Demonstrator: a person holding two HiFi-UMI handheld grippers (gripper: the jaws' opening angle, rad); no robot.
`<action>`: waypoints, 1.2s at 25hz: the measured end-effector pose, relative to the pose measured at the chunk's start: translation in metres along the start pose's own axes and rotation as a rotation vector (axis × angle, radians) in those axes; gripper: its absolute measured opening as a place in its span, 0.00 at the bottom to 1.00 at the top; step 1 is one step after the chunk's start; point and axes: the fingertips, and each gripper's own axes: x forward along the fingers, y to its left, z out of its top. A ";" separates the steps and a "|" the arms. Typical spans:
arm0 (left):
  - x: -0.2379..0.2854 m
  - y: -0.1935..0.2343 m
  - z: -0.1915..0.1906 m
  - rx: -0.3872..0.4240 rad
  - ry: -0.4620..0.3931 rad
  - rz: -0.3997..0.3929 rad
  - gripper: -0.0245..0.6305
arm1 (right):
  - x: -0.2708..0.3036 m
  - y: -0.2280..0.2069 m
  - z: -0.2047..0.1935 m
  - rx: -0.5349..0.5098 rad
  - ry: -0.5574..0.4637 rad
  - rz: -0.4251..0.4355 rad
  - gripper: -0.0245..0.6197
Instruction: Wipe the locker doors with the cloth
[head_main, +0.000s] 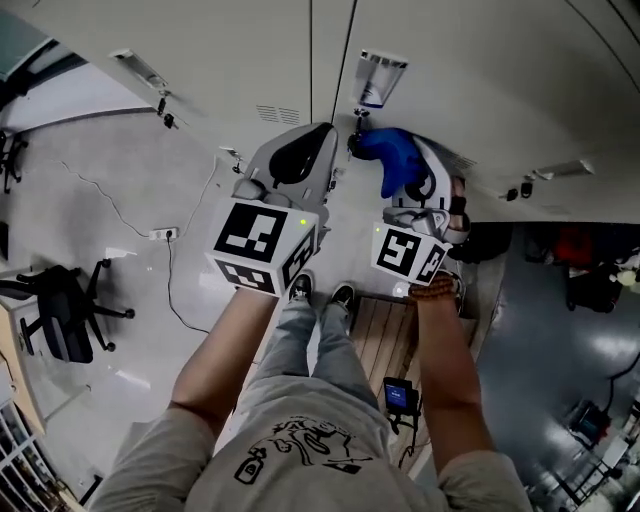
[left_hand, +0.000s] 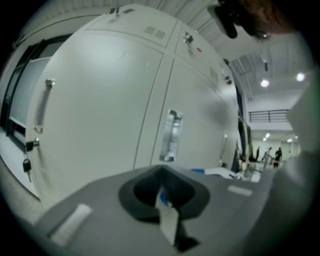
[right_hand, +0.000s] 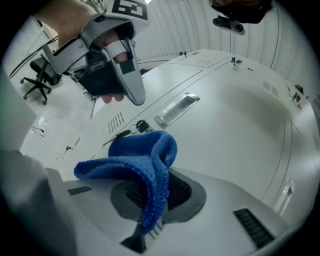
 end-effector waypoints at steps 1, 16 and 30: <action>-0.001 -0.005 0.010 0.004 -0.012 -0.006 0.04 | -0.001 -0.012 0.006 -0.008 -0.005 -0.015 0.09; -0.015 -0.071 0.154 0.089 -0.176 -0.077 0.04 | -0.033 -0.198 0.147 -0.086 -0.176 -0.246 0.09; -0.015 -0.098 0.203 0.152 -0.231 -0.111 0.04 | -0.045 -0.253 0.181 -0.107 -0.236 -0.319 0.09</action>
